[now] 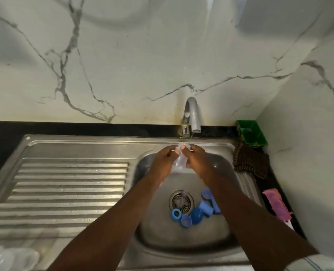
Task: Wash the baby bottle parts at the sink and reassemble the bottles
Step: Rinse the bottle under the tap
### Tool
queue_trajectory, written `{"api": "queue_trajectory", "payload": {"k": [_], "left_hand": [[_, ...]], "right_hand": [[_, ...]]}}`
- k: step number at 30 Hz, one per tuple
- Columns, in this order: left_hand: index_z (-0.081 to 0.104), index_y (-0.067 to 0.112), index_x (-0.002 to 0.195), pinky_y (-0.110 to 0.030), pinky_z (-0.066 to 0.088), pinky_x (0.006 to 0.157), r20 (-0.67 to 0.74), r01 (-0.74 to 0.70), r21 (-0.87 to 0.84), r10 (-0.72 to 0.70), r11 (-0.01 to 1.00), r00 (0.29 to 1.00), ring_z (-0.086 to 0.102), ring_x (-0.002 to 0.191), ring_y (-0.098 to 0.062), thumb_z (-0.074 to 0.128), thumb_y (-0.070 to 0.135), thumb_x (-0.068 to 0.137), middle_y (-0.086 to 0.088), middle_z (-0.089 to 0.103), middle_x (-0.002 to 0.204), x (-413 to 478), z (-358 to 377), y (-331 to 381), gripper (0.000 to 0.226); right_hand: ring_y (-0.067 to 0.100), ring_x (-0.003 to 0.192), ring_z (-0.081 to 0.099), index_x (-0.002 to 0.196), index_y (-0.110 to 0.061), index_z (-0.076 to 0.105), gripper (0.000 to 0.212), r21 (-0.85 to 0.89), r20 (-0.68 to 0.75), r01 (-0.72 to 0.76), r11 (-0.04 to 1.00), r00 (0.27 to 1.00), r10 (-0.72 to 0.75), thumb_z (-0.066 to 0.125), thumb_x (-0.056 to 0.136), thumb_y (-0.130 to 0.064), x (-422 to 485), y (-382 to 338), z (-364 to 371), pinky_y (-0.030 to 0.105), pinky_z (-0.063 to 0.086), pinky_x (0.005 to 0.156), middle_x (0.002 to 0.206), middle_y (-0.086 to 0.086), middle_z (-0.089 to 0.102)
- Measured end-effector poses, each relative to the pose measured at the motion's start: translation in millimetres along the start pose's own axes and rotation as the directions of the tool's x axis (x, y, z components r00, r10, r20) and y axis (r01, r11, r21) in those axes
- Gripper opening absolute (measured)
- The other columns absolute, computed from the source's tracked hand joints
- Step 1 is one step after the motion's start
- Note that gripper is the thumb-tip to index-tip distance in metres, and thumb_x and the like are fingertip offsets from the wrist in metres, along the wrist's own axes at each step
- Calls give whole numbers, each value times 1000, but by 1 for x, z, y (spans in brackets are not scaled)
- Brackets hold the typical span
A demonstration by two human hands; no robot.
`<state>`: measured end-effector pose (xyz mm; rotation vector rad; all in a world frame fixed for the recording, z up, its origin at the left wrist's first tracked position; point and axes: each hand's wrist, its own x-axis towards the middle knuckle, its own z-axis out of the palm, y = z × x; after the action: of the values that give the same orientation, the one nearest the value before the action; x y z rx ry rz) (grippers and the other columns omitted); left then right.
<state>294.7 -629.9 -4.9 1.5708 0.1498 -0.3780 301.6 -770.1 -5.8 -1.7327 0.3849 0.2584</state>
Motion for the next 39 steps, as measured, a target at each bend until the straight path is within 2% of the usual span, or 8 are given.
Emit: {"api": "queue_trajectory", "payload": {"k": [3,9,12,17,21,28,35,39], "left_hand": [[57,20,136,-44,56,96,-7,23,-8,-23,1000,1000,65,106,-20,64,16,97,-1,67,115,7,4,5,40],[63,18,133,-36,60,86,23,-3,-54,4,999,1000,68,108,-26,62,24,99,-10,69,123,15,11,6,35],[64,19,132,-45,56,96,43,27,-78,-23,997,999,66,111,-27,63,22,98,-8,68,124,22,15,12,34],[73,16,105,-50,56,95,20,85,-107,-83,991,996,69,105,-34,56,31,101,-12,74,107,25,22,15,23],[67,16,114,-18,55,62,61,63,-106,-56,992,997,68,86,-10,49,41,104,1,72,100,20,26,15,32],[68,11,118,-41,56,91,43,59,-119,-54,991,998,69,105,-29,54,34,102,-10,73,111,24,9,7,31],[64,14,130,-33,60,85,58,82,-215,-71,973,996,71,106,-19,65,7,94,-3,74,118,26,4,9,37],[68,11,124,-28,60,79,6,48,-260,-48,964,999,74,98,-16,69,9,92,-4,76,109,26,8,14,32]], "right_hand": [[32,100,68,116,-7,67,35,-3,-69,-67,998,995,67,57,98,-35,2,-14,0,51,54,93,109,17,71],[32,97,68,106,-10,66,25,117,-144,-232,966,958,248,62,94,-32,22,-24,-5,48,55,94,111,17,70],[30,94,68,95,-16,64,12,149,-187,-149,978,967,176,59,97,-26,17,-30,-8,45,56,89,103,13,70],[29,89,70,109,-3,66,20,217,-48,-54,975,997,66,51,99,-9,6,-29,-18,39,60,79,100,16,72],[31,93,73,105,-4,72,19,74,-43,15,997,999,-12,66,93,-18,4,-21,-17,43,59,84,98,14,75],[34,104,69,121,-1,65,29,259,-3,-91,962,995,95,57,97,-15,9,-14,-11,49,55,94,117,19,69],[34,102,69,115,-7,68,35,293,38,-91,952,996,84,60,96,-36,8,-27,-6,44,55,90,108,16,73],[29,98,71,117,-9,67,39,212,-17,-83,974,996,89,66,93,-40,14,-35,-8,38,58,81,107,12,73]]}}
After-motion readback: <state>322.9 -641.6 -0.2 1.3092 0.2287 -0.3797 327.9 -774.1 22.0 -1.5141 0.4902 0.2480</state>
